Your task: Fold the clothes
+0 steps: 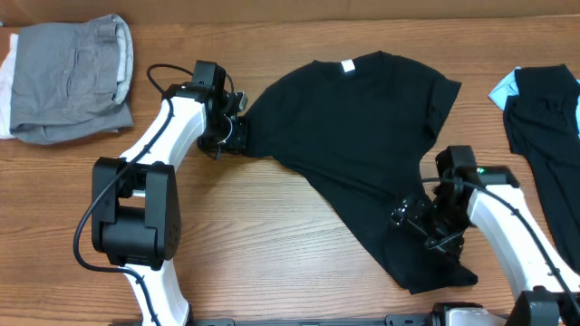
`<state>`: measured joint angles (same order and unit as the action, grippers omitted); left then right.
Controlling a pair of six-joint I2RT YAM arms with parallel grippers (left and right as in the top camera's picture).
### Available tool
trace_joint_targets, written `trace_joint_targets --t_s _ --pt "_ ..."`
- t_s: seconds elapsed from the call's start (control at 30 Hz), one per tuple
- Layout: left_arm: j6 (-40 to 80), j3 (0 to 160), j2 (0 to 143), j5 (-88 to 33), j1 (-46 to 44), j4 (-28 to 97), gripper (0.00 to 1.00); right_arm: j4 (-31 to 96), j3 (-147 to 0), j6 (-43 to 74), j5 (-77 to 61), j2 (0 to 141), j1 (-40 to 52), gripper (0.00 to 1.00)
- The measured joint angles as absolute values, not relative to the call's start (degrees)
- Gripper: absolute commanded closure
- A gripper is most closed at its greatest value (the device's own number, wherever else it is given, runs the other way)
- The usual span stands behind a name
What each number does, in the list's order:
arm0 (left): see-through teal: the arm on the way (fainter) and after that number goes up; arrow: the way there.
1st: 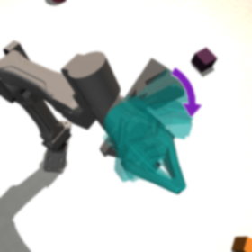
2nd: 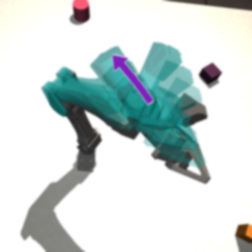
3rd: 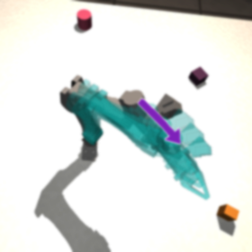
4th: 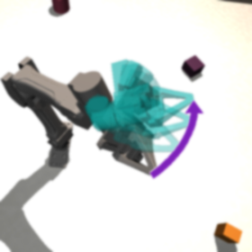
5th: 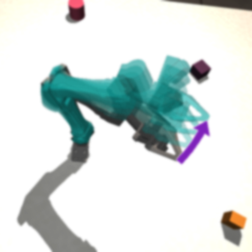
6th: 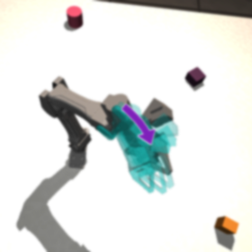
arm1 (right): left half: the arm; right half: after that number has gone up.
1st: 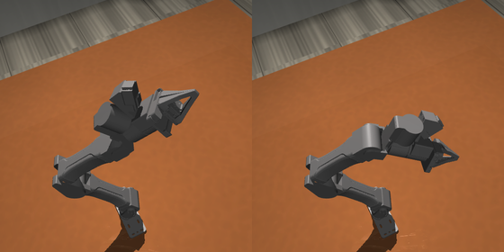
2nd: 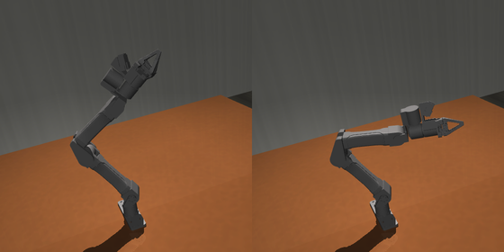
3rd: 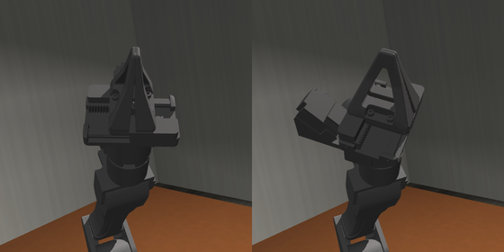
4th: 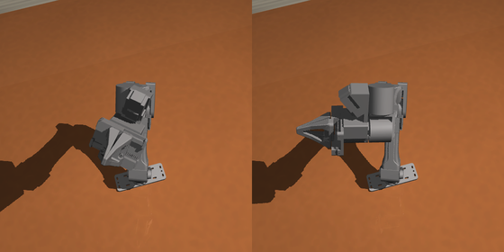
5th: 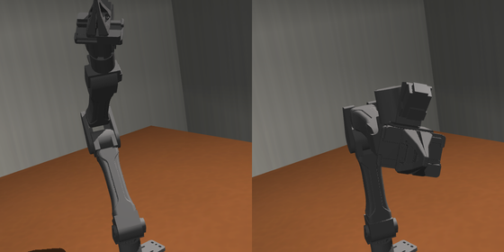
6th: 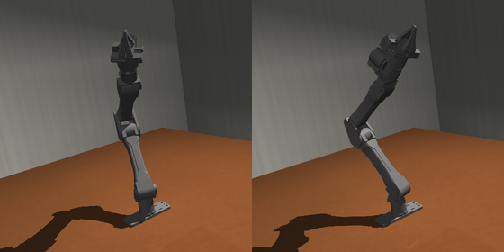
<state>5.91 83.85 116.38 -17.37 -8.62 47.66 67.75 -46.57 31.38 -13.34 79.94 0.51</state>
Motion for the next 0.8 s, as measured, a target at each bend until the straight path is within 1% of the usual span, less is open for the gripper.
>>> trace_joint_targets --t_s 0.2,0.33,0.5,0.8 --pt "5.91 83.85 116.38 -17.37 -8.62 47.11 0.96 57.6 -43.72 31.42 -13.08 79.94 0.08 0.0" --pt "5.91 83.85 116.38 -17.34 -8.62 47.11 0.94 53.3 -43.7 28.73 -12.99 80.05 -0.08 0.0" --pt "5.89 83.85 116.38 -17.34 -8.62 47.09 0.93 53.54 -43.7 25.45 -9.41 81.78 -0.08 0.0" --pt "5.89 83.85 116.38 -17.34 -8.62 47.11 0.93 53.56 -43.7 23.9 -5.72 84.55 -1.98 0.0"
